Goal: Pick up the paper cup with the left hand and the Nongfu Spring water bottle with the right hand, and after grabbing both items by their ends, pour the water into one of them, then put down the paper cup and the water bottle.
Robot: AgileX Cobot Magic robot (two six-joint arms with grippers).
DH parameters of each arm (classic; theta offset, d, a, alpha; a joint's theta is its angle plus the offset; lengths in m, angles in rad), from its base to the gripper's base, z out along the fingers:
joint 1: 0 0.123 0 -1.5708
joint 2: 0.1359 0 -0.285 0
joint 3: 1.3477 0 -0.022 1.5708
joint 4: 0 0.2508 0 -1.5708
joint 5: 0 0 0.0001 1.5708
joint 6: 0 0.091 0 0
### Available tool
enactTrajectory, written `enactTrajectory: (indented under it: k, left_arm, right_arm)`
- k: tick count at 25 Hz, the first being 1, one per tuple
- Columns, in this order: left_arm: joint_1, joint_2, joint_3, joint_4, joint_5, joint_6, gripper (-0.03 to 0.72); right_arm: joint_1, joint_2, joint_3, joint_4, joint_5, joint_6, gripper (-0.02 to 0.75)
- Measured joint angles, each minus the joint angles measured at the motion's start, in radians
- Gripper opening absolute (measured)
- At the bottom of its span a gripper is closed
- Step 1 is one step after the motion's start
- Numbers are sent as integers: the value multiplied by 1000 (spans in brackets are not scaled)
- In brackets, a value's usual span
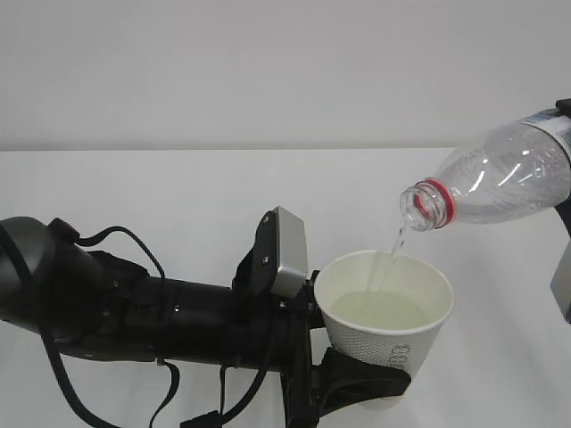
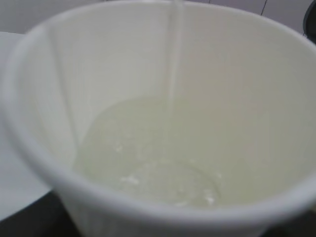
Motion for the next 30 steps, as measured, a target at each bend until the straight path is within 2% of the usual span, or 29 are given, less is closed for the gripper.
enactTrajectory:
  k: [30]
  left_arm:
    - [0,2,0,0,35,0,519]
  right_arm:
    - [0,0,0,0,0,-3,485]
